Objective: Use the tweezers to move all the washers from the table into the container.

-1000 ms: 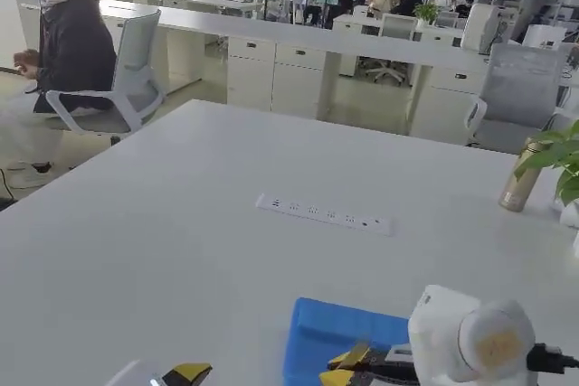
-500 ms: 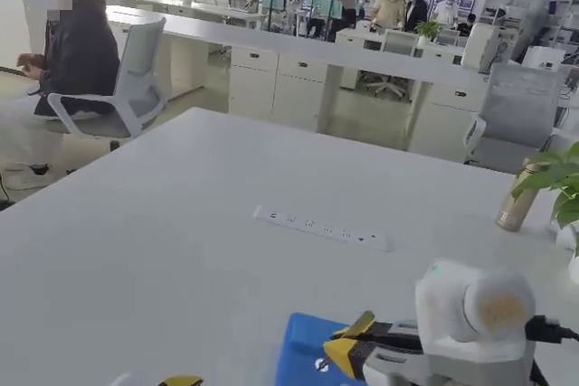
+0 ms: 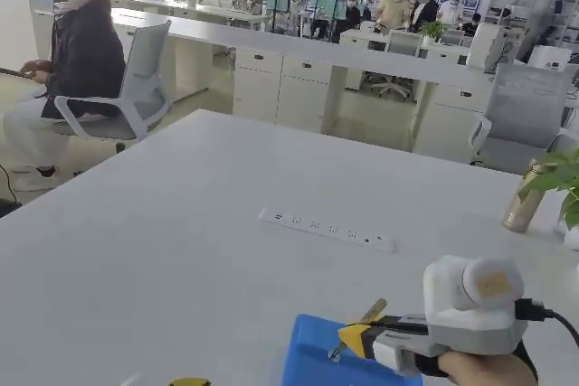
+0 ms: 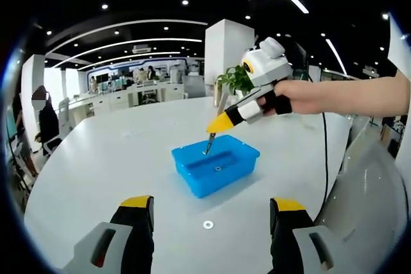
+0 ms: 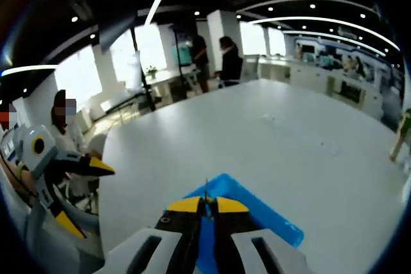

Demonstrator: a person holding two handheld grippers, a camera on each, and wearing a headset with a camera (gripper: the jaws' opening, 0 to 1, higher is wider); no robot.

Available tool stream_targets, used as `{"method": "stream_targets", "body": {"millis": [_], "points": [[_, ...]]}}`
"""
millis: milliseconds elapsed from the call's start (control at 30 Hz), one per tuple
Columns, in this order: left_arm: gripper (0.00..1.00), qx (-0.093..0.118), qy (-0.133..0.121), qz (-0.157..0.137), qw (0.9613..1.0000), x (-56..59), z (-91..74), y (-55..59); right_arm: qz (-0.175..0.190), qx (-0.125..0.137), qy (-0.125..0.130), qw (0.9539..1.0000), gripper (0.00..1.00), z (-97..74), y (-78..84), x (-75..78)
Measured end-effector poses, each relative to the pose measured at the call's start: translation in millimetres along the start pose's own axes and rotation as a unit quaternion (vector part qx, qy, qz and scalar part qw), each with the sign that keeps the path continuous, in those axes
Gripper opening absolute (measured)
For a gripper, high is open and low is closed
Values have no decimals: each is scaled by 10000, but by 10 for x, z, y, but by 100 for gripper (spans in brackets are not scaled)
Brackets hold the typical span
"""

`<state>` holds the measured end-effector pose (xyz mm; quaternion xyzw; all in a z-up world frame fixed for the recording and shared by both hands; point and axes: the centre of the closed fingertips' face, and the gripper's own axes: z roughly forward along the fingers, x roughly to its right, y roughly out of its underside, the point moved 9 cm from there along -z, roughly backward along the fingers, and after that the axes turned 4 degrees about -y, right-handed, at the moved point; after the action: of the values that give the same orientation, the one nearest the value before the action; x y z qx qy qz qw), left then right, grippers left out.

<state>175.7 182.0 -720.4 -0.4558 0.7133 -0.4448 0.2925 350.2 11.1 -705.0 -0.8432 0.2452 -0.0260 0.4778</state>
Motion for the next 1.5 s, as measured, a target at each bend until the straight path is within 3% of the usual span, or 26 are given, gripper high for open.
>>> {"method": "stream_targets", "body": {"millis": [300,533,1500], "points": [[74,-16,-11,-8,10000,0,3,-1,30,-175,-32,9998,3,83,70,96],[76,85,55,-44,9999,19,4,-24,-38,-340,-66,9994,3,133,115,96],[75,52,-4,-70,10000,3,-2,-16,-59,-758,-119,9970,3,240,301,73]]}}
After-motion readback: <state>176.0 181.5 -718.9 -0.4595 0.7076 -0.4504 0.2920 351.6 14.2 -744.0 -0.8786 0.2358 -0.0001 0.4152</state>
